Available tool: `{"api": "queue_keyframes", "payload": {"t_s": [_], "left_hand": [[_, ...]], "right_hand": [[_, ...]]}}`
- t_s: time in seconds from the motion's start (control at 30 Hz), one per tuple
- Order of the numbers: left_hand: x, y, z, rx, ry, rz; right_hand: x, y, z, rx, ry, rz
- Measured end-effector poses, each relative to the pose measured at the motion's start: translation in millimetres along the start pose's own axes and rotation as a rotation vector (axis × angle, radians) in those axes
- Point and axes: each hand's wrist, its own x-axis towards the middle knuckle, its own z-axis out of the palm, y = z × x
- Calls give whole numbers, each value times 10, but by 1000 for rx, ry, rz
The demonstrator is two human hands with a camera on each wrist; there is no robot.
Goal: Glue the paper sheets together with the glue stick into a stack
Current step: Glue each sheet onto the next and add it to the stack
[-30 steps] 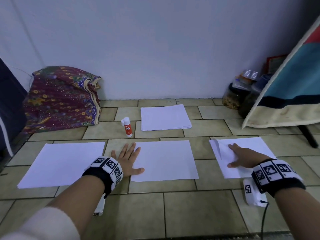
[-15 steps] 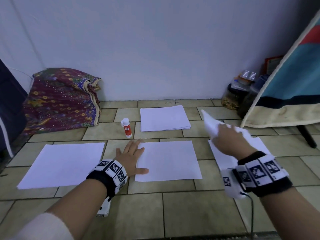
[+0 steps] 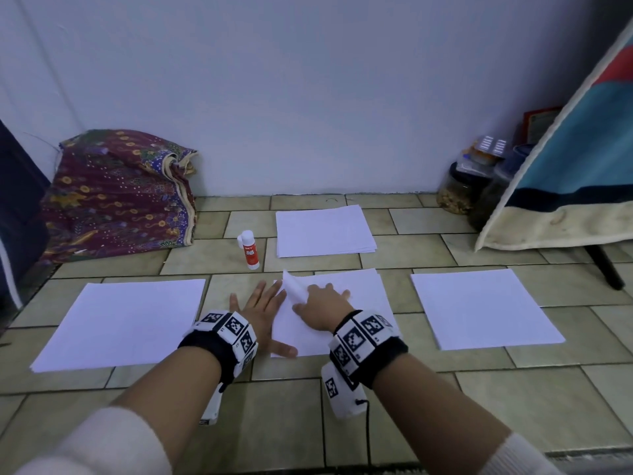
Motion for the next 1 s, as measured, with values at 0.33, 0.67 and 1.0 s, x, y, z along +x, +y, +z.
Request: {"api": "queue_keyframes", "payload": {"t_s": [0.33,0.67,1.0], "left_hand": [[17,1,12,2,-3,-5],[10,-6,26,0,2,-1],[4,10,4,0,-8,1]], "right_hand": [[-33,-71,10,4,-2,60],[-62,-40,24,5,-3,47],[-87,-11,44,21,-4,38]]}}
